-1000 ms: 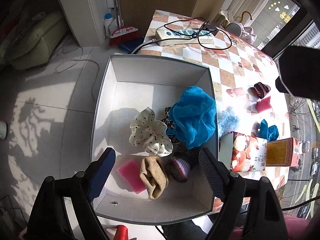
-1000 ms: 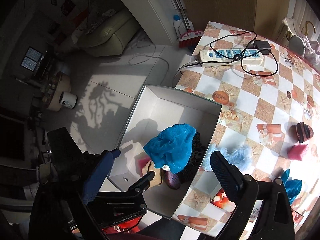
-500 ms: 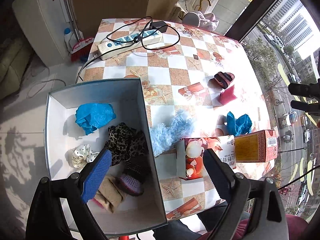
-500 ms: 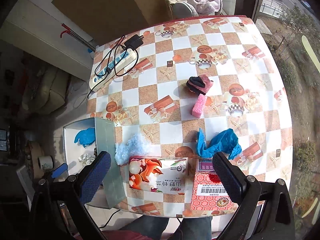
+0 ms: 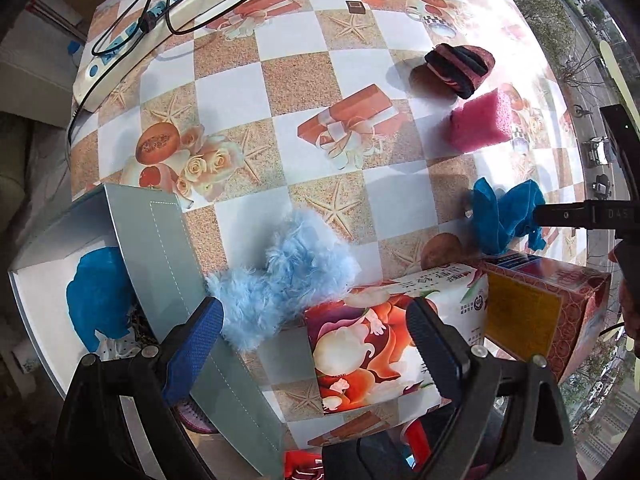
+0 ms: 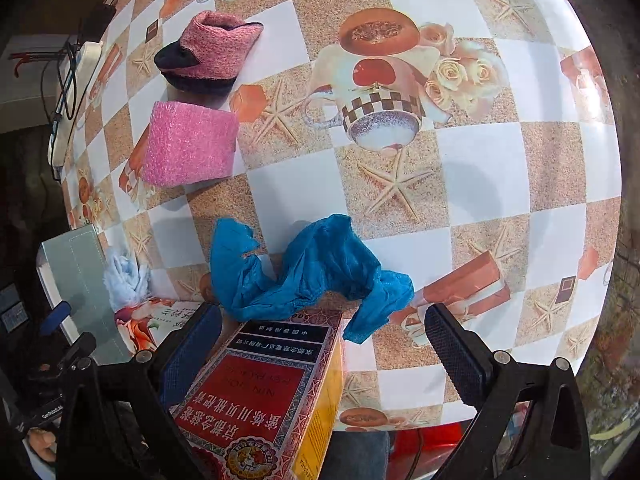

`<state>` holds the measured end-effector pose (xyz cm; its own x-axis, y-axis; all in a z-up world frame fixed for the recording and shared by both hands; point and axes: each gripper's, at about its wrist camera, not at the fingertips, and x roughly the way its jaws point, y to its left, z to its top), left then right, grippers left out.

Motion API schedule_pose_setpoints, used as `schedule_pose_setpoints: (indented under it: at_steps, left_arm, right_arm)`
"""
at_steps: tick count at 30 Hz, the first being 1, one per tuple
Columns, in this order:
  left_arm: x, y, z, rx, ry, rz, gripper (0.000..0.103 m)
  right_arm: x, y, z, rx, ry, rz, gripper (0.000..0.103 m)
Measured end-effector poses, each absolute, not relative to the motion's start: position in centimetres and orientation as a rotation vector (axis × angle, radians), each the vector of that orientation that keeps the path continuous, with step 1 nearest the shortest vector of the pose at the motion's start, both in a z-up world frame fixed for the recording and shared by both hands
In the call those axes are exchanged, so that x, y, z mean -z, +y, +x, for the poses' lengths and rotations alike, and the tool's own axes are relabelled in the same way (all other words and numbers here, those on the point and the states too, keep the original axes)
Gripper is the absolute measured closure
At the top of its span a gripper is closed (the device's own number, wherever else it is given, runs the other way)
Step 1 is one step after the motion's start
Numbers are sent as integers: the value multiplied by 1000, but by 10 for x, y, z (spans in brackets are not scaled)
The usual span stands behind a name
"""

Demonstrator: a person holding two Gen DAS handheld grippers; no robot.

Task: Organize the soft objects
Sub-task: 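Grasp the fluffy light-blue item with the left tool while the right grasps a blue glove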

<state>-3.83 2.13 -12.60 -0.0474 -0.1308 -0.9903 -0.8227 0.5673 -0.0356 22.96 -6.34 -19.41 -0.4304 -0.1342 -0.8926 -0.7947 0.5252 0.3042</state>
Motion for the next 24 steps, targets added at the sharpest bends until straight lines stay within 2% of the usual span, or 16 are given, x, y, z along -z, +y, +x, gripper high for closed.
schedule_pose_setpoints:
  at_steps: [3,7,11,14,15,17,20,21,22,24]
  left_arm:
    - [157,30,-20,-647,1650,-849,9]
    - [194,34,-10,-633,1817,-868,9]
    - [223,32,-11,-610,1953,-882,9]
    - [240,33,-14,-617,2002,-910,9]
    - [243,33,-14,-608,2000,-925,10]
    - [245,32,-10,-589,1966,-948,22]
    - [234,32,13,-572,1864,-911,32]
    - [225,34,25,-547,1788,-903,42]
    - [217,37,35,-527,1720,-913,45]
    - [196,45,53,-546,1610,-887,45]
  right_arm:
    - [223,-51,215,-982,1892,-926,1]
    - [241,-55,210,-947,1767,-1137,1]
    - [243,-74,229,-887,1620,-1179,1]
    - [243,-94,259,-832,1669,-1036,1]
    - [241,-101,268,-817,1679,-991,1]
    - [238,-114,280,-816,1711,-907,1]
    - [231,-132,294,-792,1724,-803,1]
    - [227,-138,299,-779,1716,-763,1]
    - [221,-144,304,-768,1713,-712,1]
    - [209,-154,310,-761,1709,-622,1]
